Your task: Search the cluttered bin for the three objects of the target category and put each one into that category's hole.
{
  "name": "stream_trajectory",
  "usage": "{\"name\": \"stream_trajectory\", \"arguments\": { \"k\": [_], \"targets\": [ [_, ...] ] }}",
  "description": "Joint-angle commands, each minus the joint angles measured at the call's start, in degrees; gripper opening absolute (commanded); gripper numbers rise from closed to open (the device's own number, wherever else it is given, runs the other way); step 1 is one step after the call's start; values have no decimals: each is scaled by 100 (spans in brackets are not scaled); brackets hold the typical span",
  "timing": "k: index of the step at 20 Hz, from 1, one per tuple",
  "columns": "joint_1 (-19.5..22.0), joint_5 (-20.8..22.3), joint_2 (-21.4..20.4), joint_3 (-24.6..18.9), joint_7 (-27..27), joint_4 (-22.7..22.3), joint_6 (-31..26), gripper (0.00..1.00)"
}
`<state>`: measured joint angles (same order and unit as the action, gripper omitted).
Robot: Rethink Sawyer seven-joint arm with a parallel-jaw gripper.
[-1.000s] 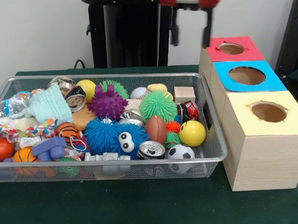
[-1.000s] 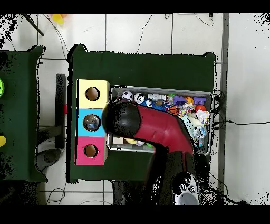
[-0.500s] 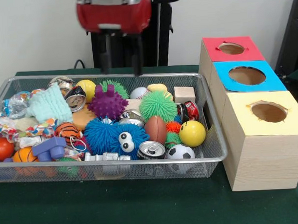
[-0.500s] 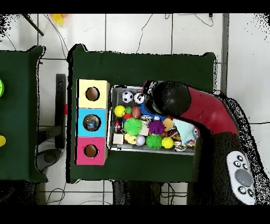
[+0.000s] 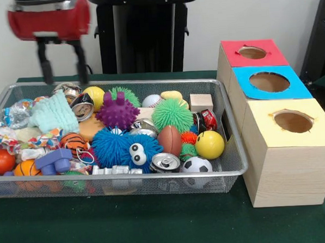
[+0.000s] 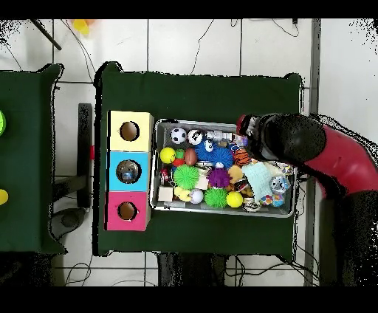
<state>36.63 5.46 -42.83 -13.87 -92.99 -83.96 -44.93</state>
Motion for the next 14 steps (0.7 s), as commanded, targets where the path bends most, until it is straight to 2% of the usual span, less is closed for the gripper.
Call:
{"name": "stream_trajectory", "arguments": {
  "k": [1, 8, 14],
  "targets": [
    [682, 510, 5, -805, 2251, 88, -937, 100],
    [1077, 820, 224, -978, 2259, 176, -814, 100],
    [1001, 1267, 382, -796, 1616, -110, -140, 100]
  ]
}}
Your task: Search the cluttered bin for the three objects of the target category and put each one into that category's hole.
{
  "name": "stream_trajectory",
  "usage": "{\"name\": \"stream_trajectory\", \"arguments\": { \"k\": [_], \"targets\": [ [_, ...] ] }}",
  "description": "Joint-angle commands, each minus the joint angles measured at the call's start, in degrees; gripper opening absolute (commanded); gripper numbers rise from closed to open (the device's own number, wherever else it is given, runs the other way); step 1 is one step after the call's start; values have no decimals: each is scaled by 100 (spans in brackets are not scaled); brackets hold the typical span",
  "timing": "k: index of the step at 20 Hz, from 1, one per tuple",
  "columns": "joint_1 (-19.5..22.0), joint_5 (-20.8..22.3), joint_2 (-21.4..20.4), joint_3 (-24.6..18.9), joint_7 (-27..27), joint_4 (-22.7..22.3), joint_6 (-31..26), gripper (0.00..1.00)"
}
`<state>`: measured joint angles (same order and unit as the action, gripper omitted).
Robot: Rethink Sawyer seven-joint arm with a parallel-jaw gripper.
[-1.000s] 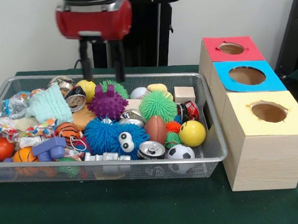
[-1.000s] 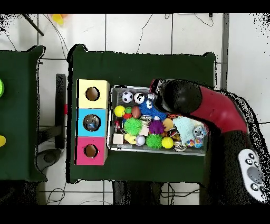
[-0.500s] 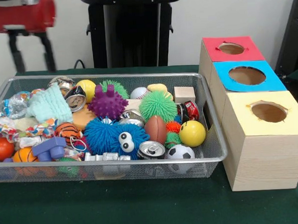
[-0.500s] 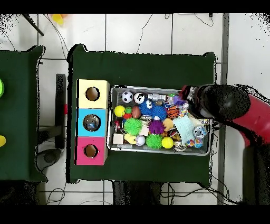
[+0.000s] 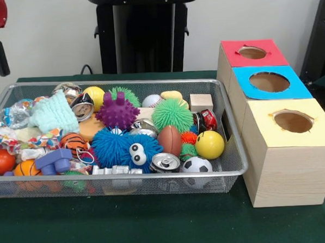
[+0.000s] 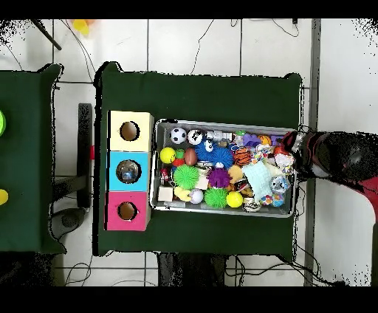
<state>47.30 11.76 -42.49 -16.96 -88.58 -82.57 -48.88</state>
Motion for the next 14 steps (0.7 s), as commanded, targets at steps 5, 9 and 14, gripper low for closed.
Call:
{"name": "stream_trajectory", "arguments": {
  "k": [5, 9, 14],
  "targets": [
    [-32, 794, 419, -511, 1083, -248, 272, 100],
    [8, 903, 485, -564, 1156, -108, 164, 100],
    [83, 1007, 692, -611, 1086, -77, 267, 100]
  ]
}}
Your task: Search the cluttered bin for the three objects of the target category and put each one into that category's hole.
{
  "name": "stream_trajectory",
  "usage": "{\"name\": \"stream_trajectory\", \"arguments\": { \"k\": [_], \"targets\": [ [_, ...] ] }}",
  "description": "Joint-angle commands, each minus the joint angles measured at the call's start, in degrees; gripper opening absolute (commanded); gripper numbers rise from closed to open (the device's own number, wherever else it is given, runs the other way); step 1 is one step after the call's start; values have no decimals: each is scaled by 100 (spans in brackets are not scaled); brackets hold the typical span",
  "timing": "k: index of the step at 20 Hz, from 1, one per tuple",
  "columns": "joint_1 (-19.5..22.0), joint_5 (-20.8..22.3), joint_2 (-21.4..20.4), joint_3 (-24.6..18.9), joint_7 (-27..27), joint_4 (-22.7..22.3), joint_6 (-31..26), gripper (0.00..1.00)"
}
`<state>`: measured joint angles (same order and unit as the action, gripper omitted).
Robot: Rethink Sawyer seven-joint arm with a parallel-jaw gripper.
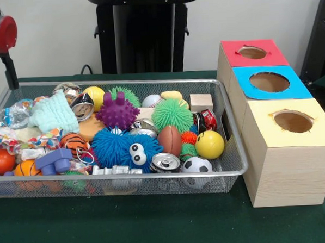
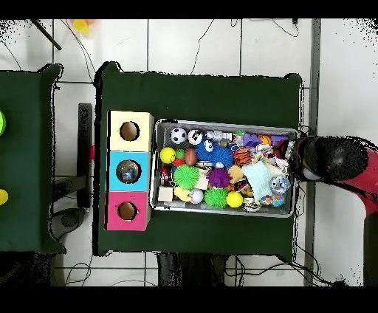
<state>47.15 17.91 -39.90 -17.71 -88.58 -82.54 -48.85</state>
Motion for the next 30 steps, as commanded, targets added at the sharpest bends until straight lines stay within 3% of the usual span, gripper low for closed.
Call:
{"name": "stream_trajectory", "arguments": {
  "k": [1, 10, 19, 30],
  "targets": [
    [110, 414, 483, -540, 1065, -90, 314, 100],
    [170, 593, 517, -526, 738, -503, 817, 100],
    [227, 792, 865, -549, 768, -430, 1149, 100],
    [345, 937, 1031, -500, 374, -911, 1738, 100]
  ]
}}
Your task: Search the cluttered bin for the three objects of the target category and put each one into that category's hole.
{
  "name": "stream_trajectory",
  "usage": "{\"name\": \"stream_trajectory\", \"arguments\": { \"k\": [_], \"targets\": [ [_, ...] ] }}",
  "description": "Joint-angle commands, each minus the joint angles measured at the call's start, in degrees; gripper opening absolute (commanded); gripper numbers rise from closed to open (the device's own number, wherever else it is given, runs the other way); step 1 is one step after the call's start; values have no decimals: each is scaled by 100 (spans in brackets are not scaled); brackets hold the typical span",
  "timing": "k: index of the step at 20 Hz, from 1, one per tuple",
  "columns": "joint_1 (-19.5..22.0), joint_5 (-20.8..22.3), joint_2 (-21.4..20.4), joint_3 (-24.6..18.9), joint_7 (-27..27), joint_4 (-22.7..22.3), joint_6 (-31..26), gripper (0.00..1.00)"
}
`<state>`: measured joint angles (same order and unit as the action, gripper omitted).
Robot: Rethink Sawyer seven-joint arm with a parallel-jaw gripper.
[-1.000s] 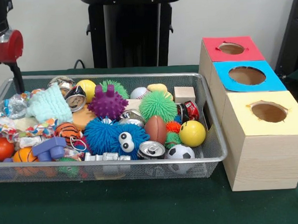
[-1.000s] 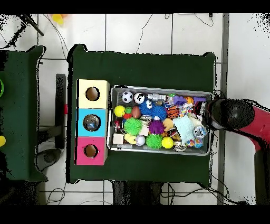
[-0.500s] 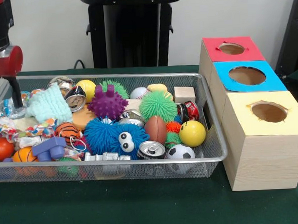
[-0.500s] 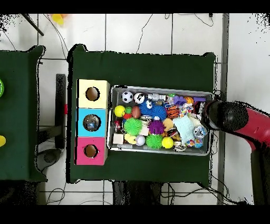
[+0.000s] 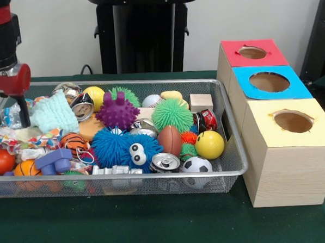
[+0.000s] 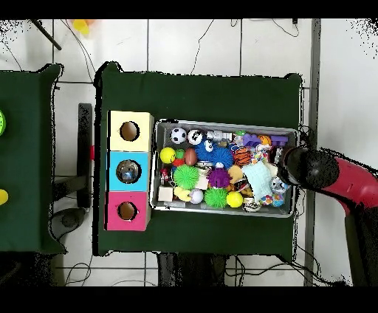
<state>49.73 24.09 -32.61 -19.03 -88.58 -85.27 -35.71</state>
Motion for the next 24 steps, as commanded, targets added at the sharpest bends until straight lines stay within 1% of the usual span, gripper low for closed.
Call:
{"name": "stream_trajectory", "arguments": {
  "k": [1, 3, 7, 11, 12, 15, 18, 24],
  "targets": [
    [85, 325, 251, -355, 370, -663, 410, 100],
    [101, 315, 190, -355, 423, -671, 303, 100],
    [168, 301, 28, -331, 434, -828, 183, 100],
    [293, 292, -201, -322, 532, -1040, 75, 100],
    [356, 302, -304, -314, 562, -1163, 87, 100],
    [452, 297, -483, -308, 663, -1242, -28, 100],
    [513, 307, -523, -306, 724, -1239, -137, 100],
    [673, 409, -525, -303, 688, -1506, 13, 100]
  ]
}}
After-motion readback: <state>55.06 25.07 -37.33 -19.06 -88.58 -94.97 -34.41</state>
